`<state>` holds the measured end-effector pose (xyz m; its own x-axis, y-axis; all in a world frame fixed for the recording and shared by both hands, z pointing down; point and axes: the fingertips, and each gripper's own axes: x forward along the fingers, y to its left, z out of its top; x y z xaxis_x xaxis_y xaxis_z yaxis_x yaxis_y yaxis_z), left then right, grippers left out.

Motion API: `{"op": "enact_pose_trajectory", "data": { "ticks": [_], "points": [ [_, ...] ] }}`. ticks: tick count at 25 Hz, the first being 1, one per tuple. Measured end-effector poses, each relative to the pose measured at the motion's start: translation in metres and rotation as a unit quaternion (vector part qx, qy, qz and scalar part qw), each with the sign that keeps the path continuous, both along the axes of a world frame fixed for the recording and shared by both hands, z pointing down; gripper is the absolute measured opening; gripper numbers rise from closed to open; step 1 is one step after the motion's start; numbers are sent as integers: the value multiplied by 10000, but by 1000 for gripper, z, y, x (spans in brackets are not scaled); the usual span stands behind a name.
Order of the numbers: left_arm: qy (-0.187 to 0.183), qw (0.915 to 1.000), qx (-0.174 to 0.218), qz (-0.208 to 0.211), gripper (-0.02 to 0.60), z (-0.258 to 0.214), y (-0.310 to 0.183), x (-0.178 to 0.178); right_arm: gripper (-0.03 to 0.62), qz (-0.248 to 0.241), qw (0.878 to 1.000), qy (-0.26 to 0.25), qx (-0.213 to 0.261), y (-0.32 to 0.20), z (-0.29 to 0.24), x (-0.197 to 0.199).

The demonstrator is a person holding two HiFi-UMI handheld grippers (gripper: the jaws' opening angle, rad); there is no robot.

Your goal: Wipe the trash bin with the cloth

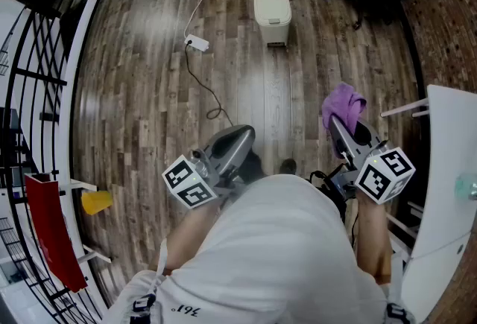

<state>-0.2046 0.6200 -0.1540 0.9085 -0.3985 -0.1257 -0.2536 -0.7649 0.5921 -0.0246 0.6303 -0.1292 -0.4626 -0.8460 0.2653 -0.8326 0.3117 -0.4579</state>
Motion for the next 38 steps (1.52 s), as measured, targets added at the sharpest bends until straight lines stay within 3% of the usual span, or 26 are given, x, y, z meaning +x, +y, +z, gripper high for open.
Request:
{"op": "enact_pose_trajectory", "data": {
  "ticks": [3,9,15,24,38],
  "points": [
    [-121,9998,24,177,3,-1,-3,-8,75,44,10000,73,-14,4,0,-7],
    [80,9999,43,64,5,-12,-15,-16,74,-86,9996,261,44,-1,-8,-18],
    [75,9999,-34,59,4,-8,-13,-20,75,66,9988,314,-358,-5,5,-14],
    [81,9999,-98,65,3,-6,-11,-19,75,511,9975,-131,-480,-5,8,-2],
    [34,9992,-393,67,4,5,-19,-12,75,655,9944,-796,-247,-6,1,14]
  ]
}}
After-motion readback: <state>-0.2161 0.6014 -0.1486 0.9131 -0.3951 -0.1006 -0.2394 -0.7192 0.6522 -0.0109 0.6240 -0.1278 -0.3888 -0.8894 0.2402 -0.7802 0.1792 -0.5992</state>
